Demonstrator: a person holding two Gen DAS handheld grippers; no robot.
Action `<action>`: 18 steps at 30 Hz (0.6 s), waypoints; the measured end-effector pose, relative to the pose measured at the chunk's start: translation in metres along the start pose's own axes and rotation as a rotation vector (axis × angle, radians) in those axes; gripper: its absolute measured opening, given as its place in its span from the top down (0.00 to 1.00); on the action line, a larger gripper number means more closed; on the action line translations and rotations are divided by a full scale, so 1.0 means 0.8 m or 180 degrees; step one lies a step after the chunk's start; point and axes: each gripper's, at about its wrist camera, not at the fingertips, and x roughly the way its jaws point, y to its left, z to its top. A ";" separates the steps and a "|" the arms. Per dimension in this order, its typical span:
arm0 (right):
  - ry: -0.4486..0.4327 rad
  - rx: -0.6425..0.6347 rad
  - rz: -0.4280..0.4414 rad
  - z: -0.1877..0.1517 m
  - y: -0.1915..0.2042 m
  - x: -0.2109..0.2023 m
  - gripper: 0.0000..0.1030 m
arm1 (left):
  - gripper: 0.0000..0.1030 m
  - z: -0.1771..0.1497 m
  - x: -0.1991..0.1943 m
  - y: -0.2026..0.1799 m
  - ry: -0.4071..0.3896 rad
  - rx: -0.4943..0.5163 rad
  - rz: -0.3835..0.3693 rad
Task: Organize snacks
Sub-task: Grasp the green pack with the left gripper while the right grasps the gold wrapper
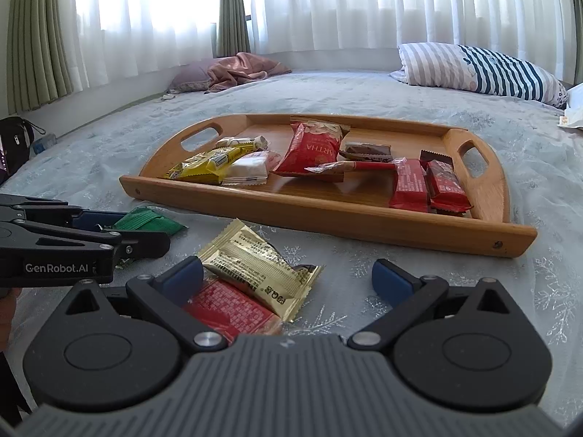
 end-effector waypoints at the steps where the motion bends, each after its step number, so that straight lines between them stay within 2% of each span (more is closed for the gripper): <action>1: -0.0001 -0.0001 -0.0001 0.000 0.000 0.000 0.00 | 0.58 0.000 0.000 0.000 -0.0001 -0.0004 0.0001; 8: -0.0020 -0.0073 -0.0047 0.000 0.007 0.000 0.01 | 0.59 0.001 -0.002 -0.001 -0.0008 -0.0026 -0.0019; 18: -0.0104 0.0020 -0.0157 -0.003 0.003 -0.005 0.13 | 0.62 0.003 -0.005 0.000 -0.0021 -0.0032 -0.0041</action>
